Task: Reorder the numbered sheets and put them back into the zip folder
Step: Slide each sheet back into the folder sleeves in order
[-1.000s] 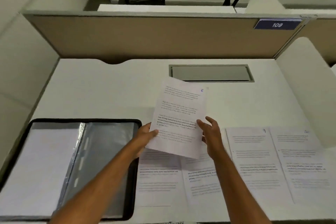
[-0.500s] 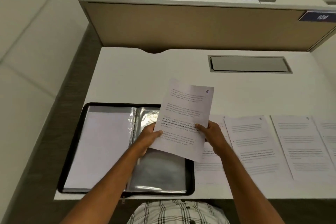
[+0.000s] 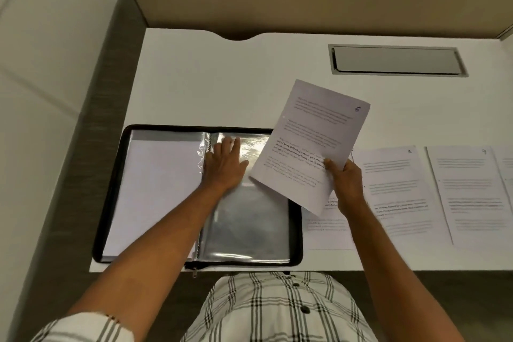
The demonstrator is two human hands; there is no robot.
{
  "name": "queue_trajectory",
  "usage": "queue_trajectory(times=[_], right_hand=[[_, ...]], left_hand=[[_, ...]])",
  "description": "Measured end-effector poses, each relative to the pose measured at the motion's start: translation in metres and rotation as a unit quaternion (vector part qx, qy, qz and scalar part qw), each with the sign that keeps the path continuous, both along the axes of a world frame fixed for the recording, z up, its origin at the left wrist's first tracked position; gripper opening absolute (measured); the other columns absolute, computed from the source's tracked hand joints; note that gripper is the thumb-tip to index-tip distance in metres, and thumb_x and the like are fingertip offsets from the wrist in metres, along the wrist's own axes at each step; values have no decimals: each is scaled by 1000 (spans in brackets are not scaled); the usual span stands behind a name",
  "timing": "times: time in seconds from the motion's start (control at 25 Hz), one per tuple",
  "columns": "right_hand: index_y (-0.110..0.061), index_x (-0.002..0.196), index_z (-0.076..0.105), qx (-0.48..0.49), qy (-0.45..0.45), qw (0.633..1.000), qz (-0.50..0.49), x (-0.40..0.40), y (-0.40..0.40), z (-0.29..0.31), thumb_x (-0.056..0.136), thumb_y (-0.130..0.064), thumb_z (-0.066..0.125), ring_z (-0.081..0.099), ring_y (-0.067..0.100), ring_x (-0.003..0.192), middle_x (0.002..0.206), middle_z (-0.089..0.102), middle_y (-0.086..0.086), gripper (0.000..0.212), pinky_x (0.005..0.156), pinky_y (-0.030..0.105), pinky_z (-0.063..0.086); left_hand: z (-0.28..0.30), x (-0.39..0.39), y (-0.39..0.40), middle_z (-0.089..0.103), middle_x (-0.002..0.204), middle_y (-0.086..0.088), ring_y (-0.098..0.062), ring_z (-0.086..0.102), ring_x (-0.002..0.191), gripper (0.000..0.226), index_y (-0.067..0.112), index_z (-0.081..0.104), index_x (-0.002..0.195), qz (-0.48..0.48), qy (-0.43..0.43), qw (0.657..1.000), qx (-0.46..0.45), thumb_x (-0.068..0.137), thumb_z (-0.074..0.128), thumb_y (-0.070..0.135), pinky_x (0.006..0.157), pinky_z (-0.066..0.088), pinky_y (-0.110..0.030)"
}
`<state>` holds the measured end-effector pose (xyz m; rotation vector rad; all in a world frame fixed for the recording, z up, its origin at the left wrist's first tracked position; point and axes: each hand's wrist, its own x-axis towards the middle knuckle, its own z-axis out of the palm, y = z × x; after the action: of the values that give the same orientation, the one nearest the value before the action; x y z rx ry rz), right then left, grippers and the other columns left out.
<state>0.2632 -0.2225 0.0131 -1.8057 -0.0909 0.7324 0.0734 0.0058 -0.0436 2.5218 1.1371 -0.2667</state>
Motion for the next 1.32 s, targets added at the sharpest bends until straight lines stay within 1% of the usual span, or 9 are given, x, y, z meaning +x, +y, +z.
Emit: queue_trajectory(times=[0.16,0.36,0.6,0.72,0.84,0.96,1.04,1.16,1.32], right_hand=[[-10,133,64,24,17,999,-45,14,-1,-13,103,-17,65,73,12,99,117,74,-3,31,72,22,58],[-21,138,56,56,46,995,-68,22,16,-21,106,-20,61,68,15,115,127,70,-6,32,98,39,59],[-22,146,48,90,129,983,-98,18,48,-16,104,-9,63,67,20,121,135,66,0,46,89,43,64],[-20,145,49,95,132,982,-101,14,64,-14,102,-4,63,70,20,115,129,68,-1,48,85,43,65],[-21,136,54,104,133,979,-112,8,78,-14,101,-4,65,71,19,111,123,70,-3,40,86,41,65],[-25,119,60,99,127,978,-133,1,91,-19,101,-7,66,72,21,110,116,71,-4,27,86,39,65],[-25,114,62,94,116,977,-152,-4,96,-27,101,-6,66,72,22,109,116,72,-2,24,86,38,65],[-22,126,60,53,92,983,-147,-13,97,-34,102,-10,63,70,22,114,125,70,0,27,90,45,64],[-20,143,53,11,68,992,-106,-18,89,-37,104,-15,60,68,21,117,132,68,0,40,90,48,64]], left_hand=[[-5,5,-3,39,147,-6,-33,39,131,62,21,44,147,-1,-9,998,66,93,60,48,107,38,-51],[-3,9,2,57,124,-3,-31,52,115,23,20,67,103,-21,-61,994,91,85,69,34,92,48,-48],[-7,14,13,64,129,-14,-38,61,106,5,7,67,81,-123,-67,987,85,80,65,11,78,54,-46],[-8,13,19,67,122,-12,-34,62,101,6,11,65,80,-156,-75,982,82,79,59,11,80,51,-44],[-5,5,21,67,94,-6,-33,61,87,6,16,63,86,-136,-137,979,71,82,63,12,72,48,-42],[-5,-2,26,67,108,-6,-33,59,106,39,18,59,124,-99,-136,985,36,87,66,23,91,46,-47],[-6,-4,32,65,117,-5,-32,55,114,48,22,53,136,-83,-121,989,6,91,62,36,100,39,-48],[-6,-2,43,64,116,-4,-31,53,115,33,26,64,124,-98,-92,990,40,100,49,43,100,32,-45],[-3,4,52,57,114,4,-23,47,115,15,35,72,105,-118,-87,989,-2,92,64,37,101,24,-41]])
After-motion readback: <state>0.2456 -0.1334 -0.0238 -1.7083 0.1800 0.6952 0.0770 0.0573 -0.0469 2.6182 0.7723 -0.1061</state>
